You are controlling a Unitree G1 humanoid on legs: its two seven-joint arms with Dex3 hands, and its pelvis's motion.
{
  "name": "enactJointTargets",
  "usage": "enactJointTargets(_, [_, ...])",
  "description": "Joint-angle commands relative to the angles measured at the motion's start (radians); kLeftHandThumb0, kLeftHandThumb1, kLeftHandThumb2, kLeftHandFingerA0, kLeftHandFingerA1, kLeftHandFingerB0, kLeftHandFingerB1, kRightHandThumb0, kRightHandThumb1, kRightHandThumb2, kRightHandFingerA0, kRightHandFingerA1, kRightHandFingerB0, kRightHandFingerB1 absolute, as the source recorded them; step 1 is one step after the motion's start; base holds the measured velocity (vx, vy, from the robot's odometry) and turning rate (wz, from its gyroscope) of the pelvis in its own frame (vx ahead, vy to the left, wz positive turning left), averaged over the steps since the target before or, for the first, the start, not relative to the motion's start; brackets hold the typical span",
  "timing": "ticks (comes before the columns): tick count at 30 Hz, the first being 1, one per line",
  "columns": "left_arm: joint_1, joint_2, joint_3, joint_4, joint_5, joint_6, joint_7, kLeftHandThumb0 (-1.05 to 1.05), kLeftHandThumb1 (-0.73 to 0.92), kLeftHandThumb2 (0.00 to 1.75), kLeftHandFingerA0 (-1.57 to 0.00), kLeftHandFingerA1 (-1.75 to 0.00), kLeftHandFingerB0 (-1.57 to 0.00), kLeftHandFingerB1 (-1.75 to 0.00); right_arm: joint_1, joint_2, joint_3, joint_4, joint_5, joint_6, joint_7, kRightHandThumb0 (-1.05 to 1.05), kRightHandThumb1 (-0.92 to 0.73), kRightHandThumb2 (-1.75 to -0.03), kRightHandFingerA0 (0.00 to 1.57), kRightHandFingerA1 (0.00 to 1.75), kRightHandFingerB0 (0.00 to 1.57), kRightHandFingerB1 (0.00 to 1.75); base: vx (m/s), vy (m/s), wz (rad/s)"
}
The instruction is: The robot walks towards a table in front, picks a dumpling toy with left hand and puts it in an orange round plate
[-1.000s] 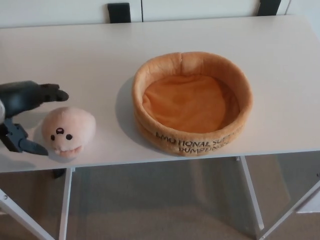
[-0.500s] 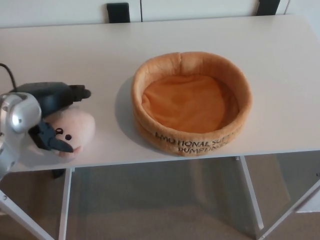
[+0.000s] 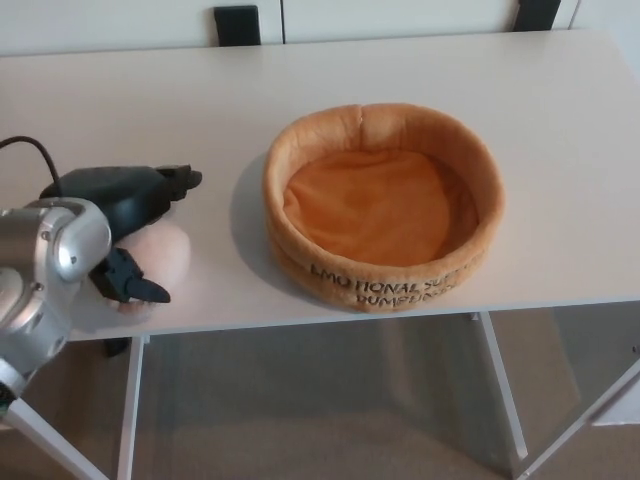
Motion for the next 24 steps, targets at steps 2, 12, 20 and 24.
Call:
enactJointTargets(2, [-0.094,0.016,-0.107,0.102,0.123,0.054,-0.172,-0.3,0.4,0.53,-0.05,-0.32,-0.01,-0.24,-0.001,-0.015,-0.002,-0.001,0.005,0.0,0.012,-0.37,-0.67,-0.6,0.59,0.43,0.43,0.36,0.0,0.0,0.0])
enactJointTargets(12, [-0.146,-0.011,-0.214,0.237,0.216,0.097,-0.197,-0.26,0.42,0.53,-0.84,-0.62,-0.07,-0.27,-0.003,-0.013,-0.006,-0.005,0.012,-0.006,0.015,-0.36,-0.72,-0.62,0.62,0.43,0.45,0.37,0.0,0.0,0.0])
enactJointTargets(20, [-0.132,-0.026,-0.232,0.245,0.227,0.037,-0.181,-0.17,0.58,0.57,-0.54,-0.75,-0.33,-0.31,-0.017,-0.01,-0.019,-0.006,0.019,-0.003,0.014,-0.38,-0.64,-0.58,0.55,0.43,0.43,0.36,0.0,0.0,0.0])
enactJointTargets(24, [-0.143,-0.036,-0.25,0.271,0.246,0.008,-0.17,-0.2,0.61,0.58,-0.54,-0.81,-0.44,-0.35,-0.023,-0.012,-0.019,-0.007,0.015,-0.003,0.016,-0.39,-0.64,-0.59,0.55,0.43,0.43,0.36,0.0,0.0,0.0])
